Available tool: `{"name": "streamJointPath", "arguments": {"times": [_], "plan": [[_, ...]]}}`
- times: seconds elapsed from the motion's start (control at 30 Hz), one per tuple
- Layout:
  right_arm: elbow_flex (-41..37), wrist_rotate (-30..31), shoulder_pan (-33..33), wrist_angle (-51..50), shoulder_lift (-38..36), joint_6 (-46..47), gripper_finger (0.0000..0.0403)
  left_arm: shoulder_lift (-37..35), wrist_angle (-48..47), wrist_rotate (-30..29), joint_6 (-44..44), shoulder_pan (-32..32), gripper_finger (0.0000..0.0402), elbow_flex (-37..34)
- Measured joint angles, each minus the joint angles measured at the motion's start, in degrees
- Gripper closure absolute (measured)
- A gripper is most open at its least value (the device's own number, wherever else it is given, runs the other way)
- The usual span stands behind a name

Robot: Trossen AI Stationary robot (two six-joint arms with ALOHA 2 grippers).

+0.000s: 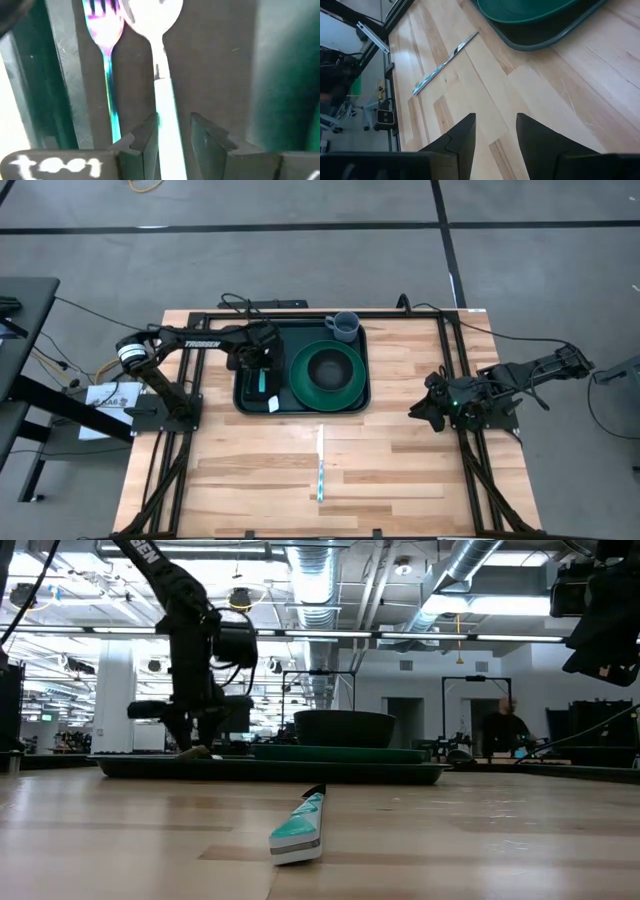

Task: Set up tray
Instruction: Put the blue spoon to the right of the blue fork on the black napkin on the dark serving tray, then put the blue patterned knife to the right of the blue spoon on the black napkin on the dark green serving tray

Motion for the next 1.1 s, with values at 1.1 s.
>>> {"name": "streamJointPath", "arguments": {"times": [1.1], "plan": [[0.03, 0.24, 0.00, -4.38, 0.00, -0.16, 0.0269, 4.35, -3.20, -10.31, -33.80, -48.19, 0.0301, 31.15]]}}
